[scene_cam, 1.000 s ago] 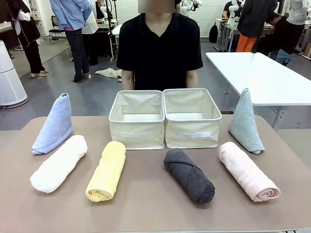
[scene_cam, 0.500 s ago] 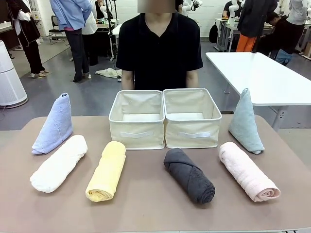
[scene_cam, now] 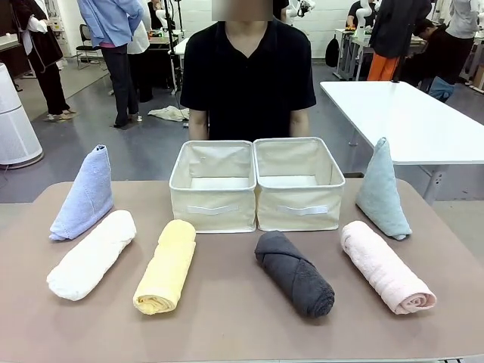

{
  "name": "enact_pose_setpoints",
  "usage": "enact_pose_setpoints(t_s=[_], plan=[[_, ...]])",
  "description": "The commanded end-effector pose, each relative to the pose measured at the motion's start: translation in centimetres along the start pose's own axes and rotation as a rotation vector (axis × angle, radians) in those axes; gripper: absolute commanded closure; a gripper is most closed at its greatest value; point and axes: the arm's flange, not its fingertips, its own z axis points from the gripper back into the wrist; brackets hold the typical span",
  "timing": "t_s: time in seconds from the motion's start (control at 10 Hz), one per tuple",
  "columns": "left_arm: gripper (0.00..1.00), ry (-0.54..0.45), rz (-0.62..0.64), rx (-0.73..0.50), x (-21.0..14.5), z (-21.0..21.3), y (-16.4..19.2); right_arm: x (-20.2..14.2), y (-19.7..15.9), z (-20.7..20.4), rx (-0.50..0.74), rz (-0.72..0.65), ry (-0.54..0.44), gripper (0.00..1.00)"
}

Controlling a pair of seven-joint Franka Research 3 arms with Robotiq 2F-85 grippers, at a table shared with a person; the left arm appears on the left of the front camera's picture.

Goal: Sort the towels based on their folding style.
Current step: Pick up one triangle-folded towel and place it in the left Fabric basket.

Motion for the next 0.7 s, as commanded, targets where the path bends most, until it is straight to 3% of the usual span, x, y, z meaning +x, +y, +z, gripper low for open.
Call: enact_pose_setpoints(t_s=[0.0,0.6], plan=[[0.00,-0.002,0.001,-0.006,-0.05,0.07,0.13,-0.22,-0.19,0.24,0.031,-0.002,-0.003,0.00],[0.00,-0.002,0.001,-0.006,-0.05,0.07,0.13,-0.22,-0.19,0.24,0.031,-0.002,-0.003,0.00]])
